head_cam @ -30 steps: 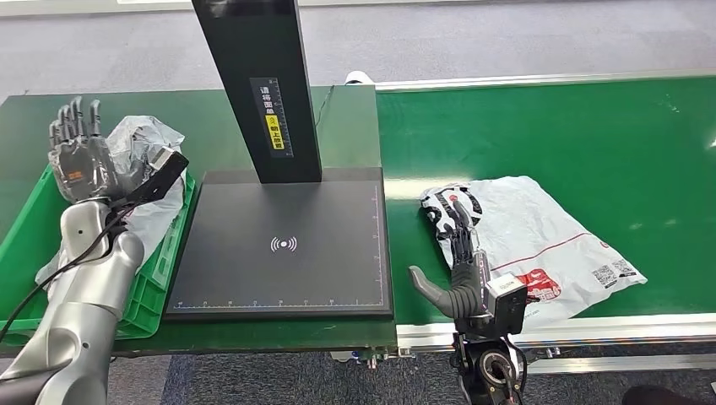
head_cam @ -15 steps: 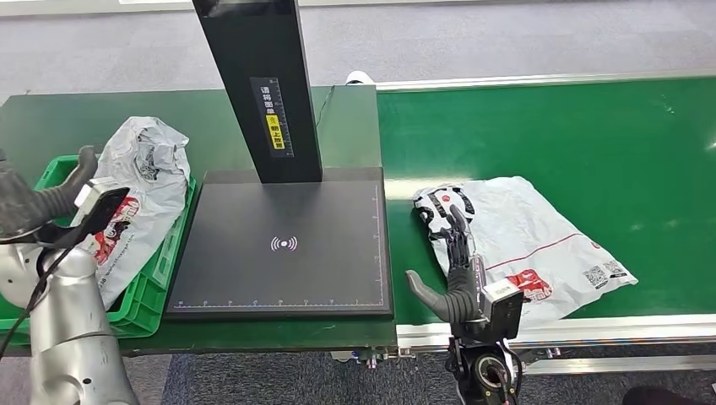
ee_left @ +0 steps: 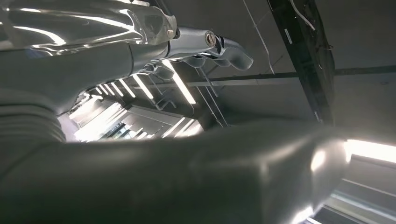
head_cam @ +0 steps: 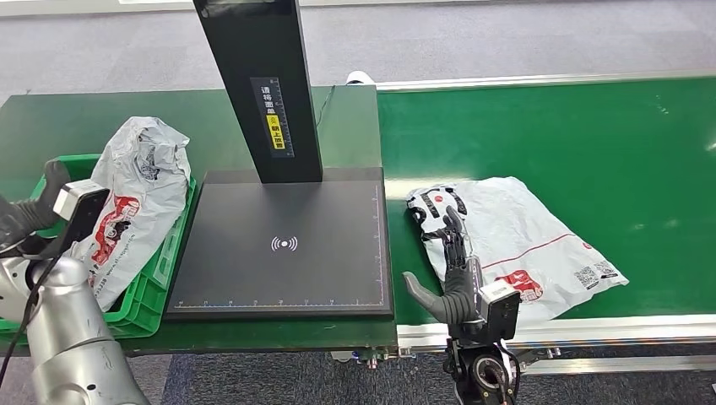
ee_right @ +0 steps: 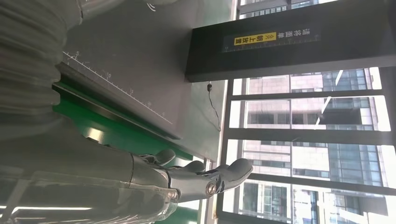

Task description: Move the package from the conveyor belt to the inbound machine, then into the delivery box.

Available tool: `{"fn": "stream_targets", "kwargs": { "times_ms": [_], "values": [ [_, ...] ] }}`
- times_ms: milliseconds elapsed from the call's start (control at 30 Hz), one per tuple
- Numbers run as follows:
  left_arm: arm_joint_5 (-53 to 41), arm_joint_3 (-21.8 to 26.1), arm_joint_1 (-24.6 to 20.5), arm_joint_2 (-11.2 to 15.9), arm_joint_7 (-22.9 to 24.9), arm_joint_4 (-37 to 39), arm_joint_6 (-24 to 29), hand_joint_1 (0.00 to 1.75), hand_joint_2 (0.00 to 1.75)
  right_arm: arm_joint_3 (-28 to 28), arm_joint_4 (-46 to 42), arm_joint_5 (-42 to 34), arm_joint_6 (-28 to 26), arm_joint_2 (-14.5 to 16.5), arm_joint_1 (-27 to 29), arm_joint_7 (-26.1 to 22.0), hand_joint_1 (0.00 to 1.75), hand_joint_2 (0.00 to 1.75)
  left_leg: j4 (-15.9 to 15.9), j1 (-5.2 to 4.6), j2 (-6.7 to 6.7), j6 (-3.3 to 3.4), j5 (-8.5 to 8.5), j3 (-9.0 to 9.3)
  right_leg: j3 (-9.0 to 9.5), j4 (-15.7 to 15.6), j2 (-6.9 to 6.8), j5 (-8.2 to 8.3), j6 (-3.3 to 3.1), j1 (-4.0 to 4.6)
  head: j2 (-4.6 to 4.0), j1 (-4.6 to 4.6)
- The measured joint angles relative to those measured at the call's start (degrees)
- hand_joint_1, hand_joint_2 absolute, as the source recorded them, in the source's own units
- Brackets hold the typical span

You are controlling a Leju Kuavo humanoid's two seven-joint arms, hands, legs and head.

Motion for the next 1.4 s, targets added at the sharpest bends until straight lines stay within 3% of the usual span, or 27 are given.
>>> {"fn": "stream_targets", "kwargs": {
  "times_ms": [267,367,467,533,600,700,767,833,967,1133,1400],
  "values": [
    [2.82,0.37,0.25,-0.5,-0.03,-0.67,0.0,0.0,0.0,0.04,0.05,-0.01,-0.08,0.0,0.0,0.0,0.0,1.75,0.0,0.0,0.01,0.0,0.0,0.0,0.01,0.0,0.0,0.0,0.0,0.0,0.0,0.01],
    [11.85,-1.95,2.09,-0.99,-0.09,-2.44,-0.02,0.0,0.0,0.07,0.13,-0.11,-0.35,0.0,-0.02,-0.06,0.0,1.75,0.0,0.0,0.01,0.0,0.0,0.01,-0.01,-0.01,0.0,0.0,0.0,-0.01,0.0,0.0],
    [24.83,-8.66,5.57,-1.28,0.83,-3.37,-1.57,0.0,0.0,0.04,0.15,-0.22,-0.74,-0.02,-0.11,-0.2,0.0,1.75,0.01,-0.01,-0.06,0.0,-0.01,0.01,-0.02,-0.02,-0.03,-0.01,0.01,-0.01,0.0,0.0],
    [34.58,-15.39,8.2,-1.11,3.96,-3.55,-6.97,0.0,0.87,-0.04,0.15,-0.26,-0.97,-0.08,-0.28,-0.25,0.0,1.75,0.01,-0.01,-0.07,0.01,-0.02,-0.01,0.0,-0.02,-0.04,-0.01,0.01,-0.02,0.0,0.0],
    [45.85,-22.45,10.79,-0.93,8.07,-3.7,-17.56,0.0,1.75,-0.14,0.17,-0.14,-0.83,-0.17,-0.61,-0.26,0.0,1.75,0.01,-0.03,-0.04,0.01,-0.02,-0.01,0.03,-0.03,-0.04,-0.01,0.01,-0.04,0.0,0.01],
    [58.99,-32.11,16.96,-1.45,10.57,-2.97,-35.42,0.0,1.75,-0.13,0.39,1.14,-0.05,-0.3,-1.37,-0.11,0.0,1.75,0.01,-0.15,0.06,0.07,-0.09,0.09,0.07,-0.03,0.0,-0.01,0.03,-0.16,0.0,-0.02],
    [61.47,-38.05,22.4,-2.73,7.73,-1.02,-40.54,0.0,1.75,-0.01,0.55,2.02,0.13,-0.33,-1.9,0.04,0.0,1.75,0.01,-0.2,0.07,0.1,-0.12,0.09,0.04,-0.04,0.02,-0.04,0.06,-0.22,0.0,-0.01],
    [62.11,-42.99,26.3,-3.8,5.2,1.04,-40.36,0.0,1.75,0.09,0.61,2.33,0.13,-0.33,-2.27,0.08,0.0,1.75,0.01,-0.2,0.04,0.12,-0.14,0.01,-0.01,-0.04,0.01,-0.06,0.09,-0.22,0.0,0.02],
    [63.59,-47.86,29.0,-4.21,7.01,2.39,-39.62,0.0,1.75,0.48,0.66,2.47,0.14,-0.32,-2.61,0.1,0.0,1.75,0.01,-0.17,0.02,0.13,-0.17,-0.03,-0.02,-0.04,0.0,-0.06,0.09,-0.18,0.0,-0.02],
    [63.2,-49.74,29.94,-4.21,9.85,2.16,-40.37,0.0,1.75,0.91,0.87,2.3,-0.26,-0.14,-2.95,-0.01,0.0,1.75,0.0,-0.15,0.01,0.13,-0.13,0.0,0.03,-0.03,0.0,-0.06,0.09,-0.16,0.0,-0.01],
    [62.04,-49.82,30.12,-4.18,9.84,1.88,-41.88,0.0,1.75,1.08,0.92,3.26,-0.9,0.71,-3.32,-0.33,0.0,1.75,0.0,-0.16,0.0,0.13,-0.13,0.0,0.04,-0.04,-0.01,-0.06,0.09,-0.17,0.0,-0.01]
  ]
}}
